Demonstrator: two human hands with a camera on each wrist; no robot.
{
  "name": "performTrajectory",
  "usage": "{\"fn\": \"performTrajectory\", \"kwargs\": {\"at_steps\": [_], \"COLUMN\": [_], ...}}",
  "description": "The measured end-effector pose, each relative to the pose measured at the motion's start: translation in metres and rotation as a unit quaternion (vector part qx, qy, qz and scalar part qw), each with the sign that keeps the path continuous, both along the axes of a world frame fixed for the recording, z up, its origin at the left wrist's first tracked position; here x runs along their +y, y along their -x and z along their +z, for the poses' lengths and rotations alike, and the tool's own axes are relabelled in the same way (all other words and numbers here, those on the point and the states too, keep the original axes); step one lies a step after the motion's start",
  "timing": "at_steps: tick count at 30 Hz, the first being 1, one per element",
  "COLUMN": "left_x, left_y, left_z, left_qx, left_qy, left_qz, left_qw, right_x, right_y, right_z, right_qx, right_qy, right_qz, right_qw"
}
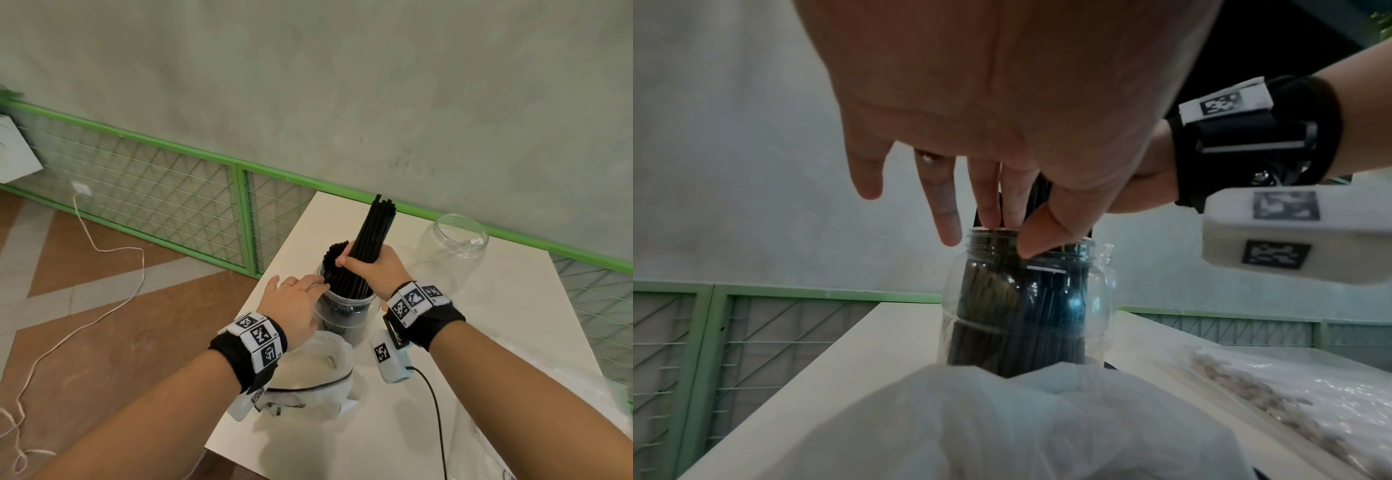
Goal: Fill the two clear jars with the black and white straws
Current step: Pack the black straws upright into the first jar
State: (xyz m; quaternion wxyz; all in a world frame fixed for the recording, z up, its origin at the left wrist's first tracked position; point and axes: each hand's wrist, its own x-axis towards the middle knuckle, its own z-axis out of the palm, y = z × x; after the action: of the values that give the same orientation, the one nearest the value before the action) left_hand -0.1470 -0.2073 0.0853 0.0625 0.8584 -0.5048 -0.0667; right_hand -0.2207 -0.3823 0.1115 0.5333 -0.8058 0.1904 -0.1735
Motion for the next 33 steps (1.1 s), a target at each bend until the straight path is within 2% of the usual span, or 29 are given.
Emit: {"fn": "performTrajectory", "kwargs": {"at_steps": [3, 6, 9, 11, 13, 15, 18, 20, 26, 28, 30, 33], "left_x": [0.000, 0.000, 0.000, 0.000, 0.000, -0.001, -0.001, 0.000, -0.001, 0.000, -0.001, -0.001], "left_y": [0.000, 0.000, 0.000, 0.000, -0.001, -0.001, -0.001, -0.001, -0.001, -0.001, -0.001, -0.001], "left_z": [0.000, -0.001, -0.002, -0.002, -0.002, -0.001, -0.002, -0.003, -0.004, -0.004, -0.004, -0.004], "left_qx": [0.010, 0.019, 0.023, 0.025, 0.022, 0.022, 0.027, 0.027, 0.032, 0.031, 0.032, 0.033], "left_qy": [0.002, 0.003, 0.000, -0.002, -0.001, 0.000, -0.001, -0.001, 0.002, 0.001, 0.002, 0.004], "left_qz": [0.003, 0.004, 0.002, 0.002, 0.002, 0.003, 0.002, 0.002, 0.001, 0.000, -0.001, -0.002], "left_qw": [1.000, 1.000, 1.000, 1.000, 1.000, 1.000, 1.000, 1.000, 0.999, 1.000, 0.999, 0.999], "right_x": [0.001, 0.000, -0.001, -0.001, 0.001, 0.008, 0.018, 0.021, 0.019, 0.018, 0.017, 0.016], "right_y": [0.000, -0.002, -0.004, -0.005, -0.004, 0.000, 0.006, 0.007, 0.005, 0.007, 0.010, 0.016], "right_z": [0.012, 0.033, 0.049, 0.050, 0.039, 0.022, -0.003, -0.008, 0.008, 0.007, 0.001, -0.007], "right_qx": [-0.018, -0.085, -0.109, -0.072, -0.005, 0.040, 0.039, 0.026, -0.062, -0.031, 0.036, 0.116], "right_qy": [-0.090, -0.163, -0.188, -0.123, -0.014, 0.061, 0.148, 0.179, 0.230, 0.250, 0.273, 0.345], "right_qz": [-0.003, 0.004, -0.011, -0.001, 0.037, 0.073, 0.067, 0.055, 0.029, 0.038, 0.077, 0.132], "right_qw": [0.996, 0.983, 0.976, 0.990, 0.999, 0.995, 0.986, 0.982, 0.971, 0.967, 0.958, 0.922]}}
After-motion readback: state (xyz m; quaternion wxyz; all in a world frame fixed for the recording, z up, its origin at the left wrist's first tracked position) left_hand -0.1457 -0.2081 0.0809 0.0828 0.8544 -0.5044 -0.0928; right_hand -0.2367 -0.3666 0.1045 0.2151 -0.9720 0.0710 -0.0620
